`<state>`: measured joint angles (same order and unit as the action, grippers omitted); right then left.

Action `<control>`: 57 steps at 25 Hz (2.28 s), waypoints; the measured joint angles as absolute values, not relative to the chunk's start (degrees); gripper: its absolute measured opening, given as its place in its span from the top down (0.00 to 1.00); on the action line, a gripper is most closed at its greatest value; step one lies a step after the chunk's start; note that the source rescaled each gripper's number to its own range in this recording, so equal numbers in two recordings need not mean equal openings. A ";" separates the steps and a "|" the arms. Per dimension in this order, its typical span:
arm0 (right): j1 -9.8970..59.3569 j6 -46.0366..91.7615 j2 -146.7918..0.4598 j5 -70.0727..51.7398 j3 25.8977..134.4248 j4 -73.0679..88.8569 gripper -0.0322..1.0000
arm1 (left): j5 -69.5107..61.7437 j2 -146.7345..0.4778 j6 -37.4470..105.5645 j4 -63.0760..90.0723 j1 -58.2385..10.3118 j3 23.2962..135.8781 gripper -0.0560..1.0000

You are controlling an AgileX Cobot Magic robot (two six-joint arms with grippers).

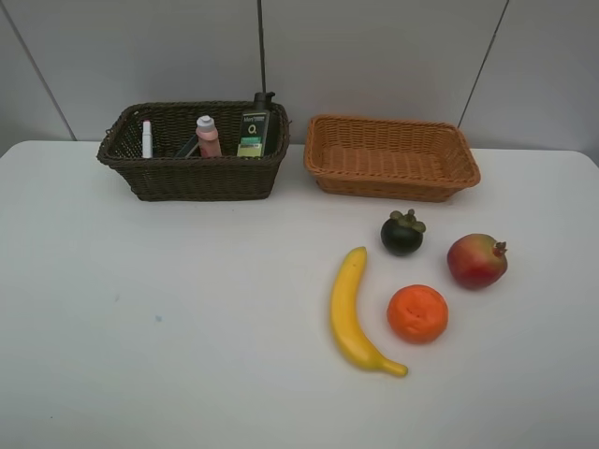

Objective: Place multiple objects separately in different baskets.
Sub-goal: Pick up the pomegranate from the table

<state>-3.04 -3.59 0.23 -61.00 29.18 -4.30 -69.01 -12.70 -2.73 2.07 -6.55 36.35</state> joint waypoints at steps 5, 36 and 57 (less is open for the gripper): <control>-3.04 -3.59 0.23 -61.00 29.18 -4.30 0.01 | -68.53 -1.39 -1.69 4.87 -6.55 31.70 0.04; -3.04 -3.59 0.23 -61.00 29.18 -4.30 0.01 | -61.42 0.31 1.79 5.23 -6.55 29.22 0.04; -3.04 -3.59 -28.64 -61.39 34.36 -0.50 0.00 | -61.37 0.31 1.80 5.23 -6.55 29.16 0.04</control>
<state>-3.04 -3.59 -28.64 -61.39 34.36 -0.50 -61.37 0.31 1.80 5.23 -6.55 29.16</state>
